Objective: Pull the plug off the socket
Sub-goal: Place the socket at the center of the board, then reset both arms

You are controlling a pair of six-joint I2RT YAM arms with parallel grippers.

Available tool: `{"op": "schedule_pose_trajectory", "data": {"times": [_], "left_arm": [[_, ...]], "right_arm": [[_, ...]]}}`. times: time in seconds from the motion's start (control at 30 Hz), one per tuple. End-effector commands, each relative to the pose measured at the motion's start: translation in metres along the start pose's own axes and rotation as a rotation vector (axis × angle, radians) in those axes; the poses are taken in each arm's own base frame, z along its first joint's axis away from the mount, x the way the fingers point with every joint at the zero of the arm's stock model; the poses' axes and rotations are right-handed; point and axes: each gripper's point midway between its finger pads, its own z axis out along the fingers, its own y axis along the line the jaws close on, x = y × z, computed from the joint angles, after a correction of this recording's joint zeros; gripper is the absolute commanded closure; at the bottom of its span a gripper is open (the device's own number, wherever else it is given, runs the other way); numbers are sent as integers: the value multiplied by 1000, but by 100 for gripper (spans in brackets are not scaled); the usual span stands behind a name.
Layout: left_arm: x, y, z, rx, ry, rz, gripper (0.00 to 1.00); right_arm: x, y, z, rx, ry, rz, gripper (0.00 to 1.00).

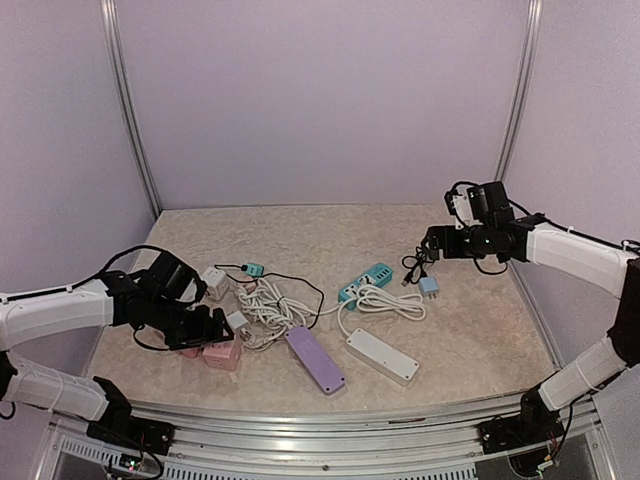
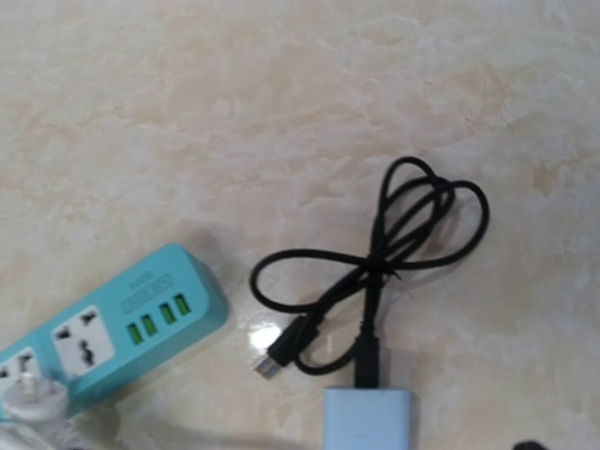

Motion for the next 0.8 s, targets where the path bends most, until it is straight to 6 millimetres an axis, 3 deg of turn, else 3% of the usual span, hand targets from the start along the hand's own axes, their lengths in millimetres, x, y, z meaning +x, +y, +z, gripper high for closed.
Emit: {"op": "schedule_pose_trajectory", "data": {"times": [0.0,0.1,0.2,0.43,0.6,0.77], "left_arm": [[-20,-15,-22,30,-77,48,6],[-39,-22,-36,64,-142,73,1],[-70,-21,-53,110,-229,69,1],[-161,10,-99,102,-553,76,1],[-202,58,-122,70,-699,41,1],[-219,140,-157,-38,-880,-85,1]], "right_arm": [[-5,8,-12,-57,-36,9,3],[-10,12,-16,-82,-68,7,3],[-13,12,-17,-83,-95,-3,3],[-20,2,-13,-29,-154,-33,3],[-32,-36,-13,45,-233,5,2],[-41,-74,-26,109,-368,36,2]]}}
